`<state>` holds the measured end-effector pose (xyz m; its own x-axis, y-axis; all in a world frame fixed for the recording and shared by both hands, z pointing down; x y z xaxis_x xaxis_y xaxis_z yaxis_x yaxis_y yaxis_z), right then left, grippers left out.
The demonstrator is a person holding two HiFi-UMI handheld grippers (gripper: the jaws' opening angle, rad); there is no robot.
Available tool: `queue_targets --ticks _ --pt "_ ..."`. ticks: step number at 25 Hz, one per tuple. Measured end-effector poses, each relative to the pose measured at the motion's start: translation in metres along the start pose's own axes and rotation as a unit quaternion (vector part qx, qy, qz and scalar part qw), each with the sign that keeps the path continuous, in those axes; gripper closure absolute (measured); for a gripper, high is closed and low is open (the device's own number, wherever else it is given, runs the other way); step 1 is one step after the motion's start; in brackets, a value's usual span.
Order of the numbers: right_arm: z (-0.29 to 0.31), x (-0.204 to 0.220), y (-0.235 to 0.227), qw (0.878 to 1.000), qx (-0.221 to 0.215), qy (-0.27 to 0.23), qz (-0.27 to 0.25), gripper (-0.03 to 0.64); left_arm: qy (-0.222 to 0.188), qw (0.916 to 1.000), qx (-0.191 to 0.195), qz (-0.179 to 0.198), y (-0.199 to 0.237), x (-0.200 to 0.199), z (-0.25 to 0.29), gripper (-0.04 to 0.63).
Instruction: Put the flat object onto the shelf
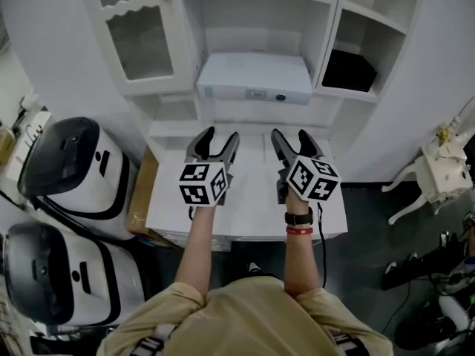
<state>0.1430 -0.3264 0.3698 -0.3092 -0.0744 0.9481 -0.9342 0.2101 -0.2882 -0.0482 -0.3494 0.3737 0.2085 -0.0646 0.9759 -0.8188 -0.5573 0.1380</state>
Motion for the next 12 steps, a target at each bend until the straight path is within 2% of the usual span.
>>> queue_targets --ticks 3,12 --pt "0.005 -0.002 -0.006 1.000 0.014 -0.003 0.001 0.291 -0.001 1.0000 -0.003 0.000 0.002 0.000 0.007 0.314" --pt "0.027 -0.013 -0.017 1.000 0.011 -0.016 -0.017 0.291 -0.003 1.0000 -0.004 0.005 0.006 -0.001 0.036 0.314"
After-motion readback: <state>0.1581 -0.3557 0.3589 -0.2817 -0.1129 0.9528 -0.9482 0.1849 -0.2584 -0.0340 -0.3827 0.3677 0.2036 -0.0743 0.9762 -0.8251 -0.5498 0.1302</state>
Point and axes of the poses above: the fingertips, and each gripper's own axes: z forward along the fingers, y to its left, x out of its underside, the point moved 3 cm from there along -z, backward along the fingers, and after that the axes turned 8 degrees about -y, right-handed, at the moved point
